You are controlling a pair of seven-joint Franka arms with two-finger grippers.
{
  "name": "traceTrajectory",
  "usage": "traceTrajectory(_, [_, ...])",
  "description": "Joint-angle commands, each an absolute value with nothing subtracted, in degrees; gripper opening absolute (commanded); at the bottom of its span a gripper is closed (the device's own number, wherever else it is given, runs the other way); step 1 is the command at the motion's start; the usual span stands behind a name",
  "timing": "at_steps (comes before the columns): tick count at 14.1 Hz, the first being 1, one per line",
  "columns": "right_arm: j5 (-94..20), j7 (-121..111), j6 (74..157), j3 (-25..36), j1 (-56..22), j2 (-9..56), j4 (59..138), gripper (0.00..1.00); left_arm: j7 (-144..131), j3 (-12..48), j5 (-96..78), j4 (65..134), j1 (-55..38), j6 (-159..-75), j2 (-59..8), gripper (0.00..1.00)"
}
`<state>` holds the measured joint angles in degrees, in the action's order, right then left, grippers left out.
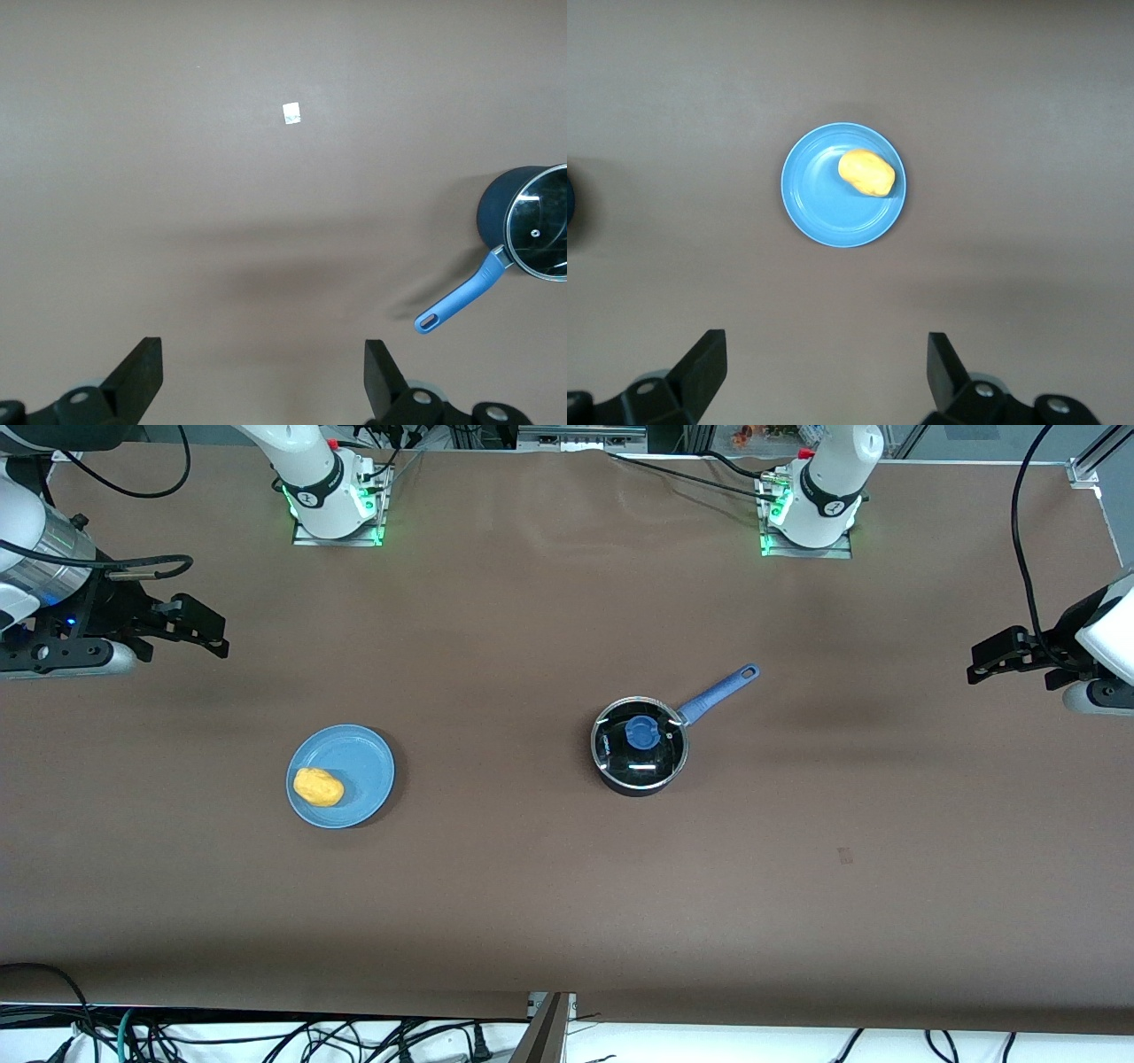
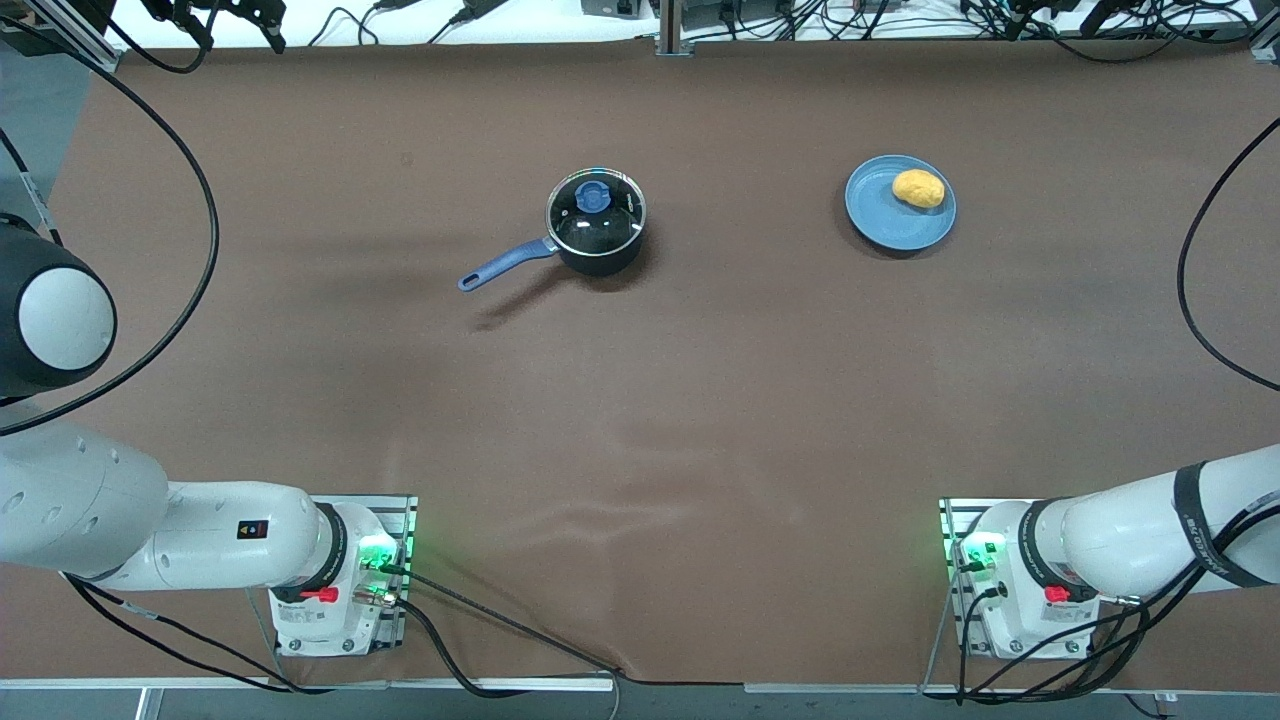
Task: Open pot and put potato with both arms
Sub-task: 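Move the left gripper toward the glass lid on the black saucepan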
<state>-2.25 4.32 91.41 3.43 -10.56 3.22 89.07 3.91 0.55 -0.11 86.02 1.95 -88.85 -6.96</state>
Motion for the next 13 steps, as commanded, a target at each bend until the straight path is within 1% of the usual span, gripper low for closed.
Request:
traceTrajectory(1, [-0.7, 4.0, 91.1, 2.5, -9.8, 3.6, 87.7, 1.00, 5.4, 0.3, -0.3, 85.6, 2.4, -87.9, -7.0, 1.00])
traceTrajectory(6, [-0.4, 4.6, 90.6, 2.5, -9.8, 3.5, 87.8, 1.00, 5.4, 0.3, -0.4, 83.9, 1.3, -87.9, -8.3, 1.00])
traceTrajectory(9, [-0.6, 4.6, 90.2, 2.4, -9.8, 3.3, 87.8, 1.00, 1.0, 0.4, -2.4, 84.3, -0.4, -88.5, -8.6, 1.00])
traceTrajectory(11, [-0.7, 4.7, 90.2, 2.5, -9.8, 3.3, 87.8, 1.00, -6.2, 0.7, -4.2, 84.5, -3.2, -91.0, -10.3, 1.00])
traceTrajectory(13, [-0.2, 4.2, 90.2, 2.5, -9.8, 3.3, 87.8, 1.00, -14.8, 1.8, -3.5, 84.6, -8.1, -92.9, -12.7, 1.00])
